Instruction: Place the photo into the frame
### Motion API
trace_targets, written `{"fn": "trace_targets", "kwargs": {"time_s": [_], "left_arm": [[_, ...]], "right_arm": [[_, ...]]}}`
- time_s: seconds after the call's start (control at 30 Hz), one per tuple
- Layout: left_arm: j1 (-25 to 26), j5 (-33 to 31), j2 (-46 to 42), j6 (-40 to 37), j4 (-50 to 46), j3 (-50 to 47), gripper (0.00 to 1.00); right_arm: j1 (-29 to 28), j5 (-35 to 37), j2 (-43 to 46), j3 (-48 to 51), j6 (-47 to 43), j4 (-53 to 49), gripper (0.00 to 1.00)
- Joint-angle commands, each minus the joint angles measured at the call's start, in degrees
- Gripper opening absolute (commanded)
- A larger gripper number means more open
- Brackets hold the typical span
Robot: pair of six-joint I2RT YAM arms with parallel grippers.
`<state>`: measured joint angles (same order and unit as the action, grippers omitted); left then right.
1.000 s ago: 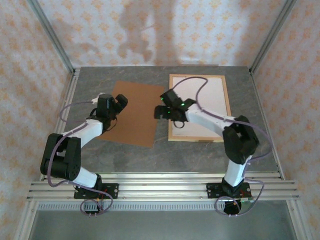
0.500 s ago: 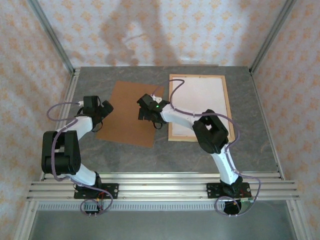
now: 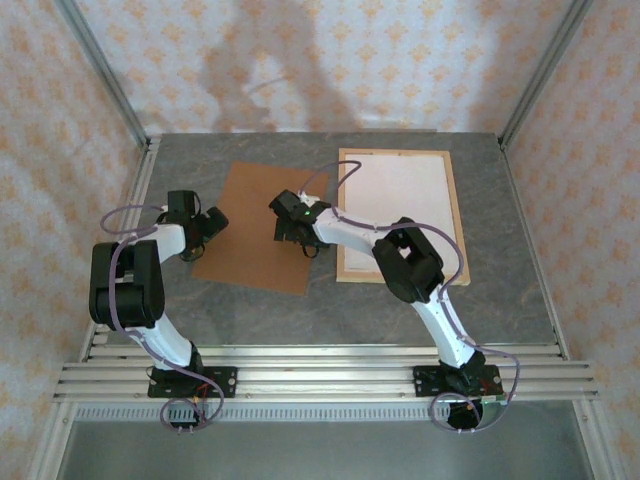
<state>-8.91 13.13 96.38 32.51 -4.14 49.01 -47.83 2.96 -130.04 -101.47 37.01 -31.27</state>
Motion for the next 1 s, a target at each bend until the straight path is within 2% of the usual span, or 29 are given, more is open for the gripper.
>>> {"fn": "trace_targets", "kwargs": {"time_s": [0.0,0.13,0.4,0.97], "left_arm": [[-0.1,6.6,2.7,1.1,0.9,-1.5,1.0],[0.0,10.5,1.0,3.2,3.4,-4.1,1.0],[0.8,13.9,-2.0,4.7,4.3,-6.9,0.99],[7.5,15.3,-7.9,6.1,2.6,-9.3,0.95]], "right_arm": [[0.0,-3.3,-2.1,-1.2,0.6,1.3,0.98],[-0.2,-6.9,-2.4,-1.6,-0.8,3.5,0.98],[-0.9,-12.9,-1.8,-3.5,-2.1,6.4,0.98],[-0.1,-19.1,7.8,4.3,-2.8,17.5,0.98]]}}
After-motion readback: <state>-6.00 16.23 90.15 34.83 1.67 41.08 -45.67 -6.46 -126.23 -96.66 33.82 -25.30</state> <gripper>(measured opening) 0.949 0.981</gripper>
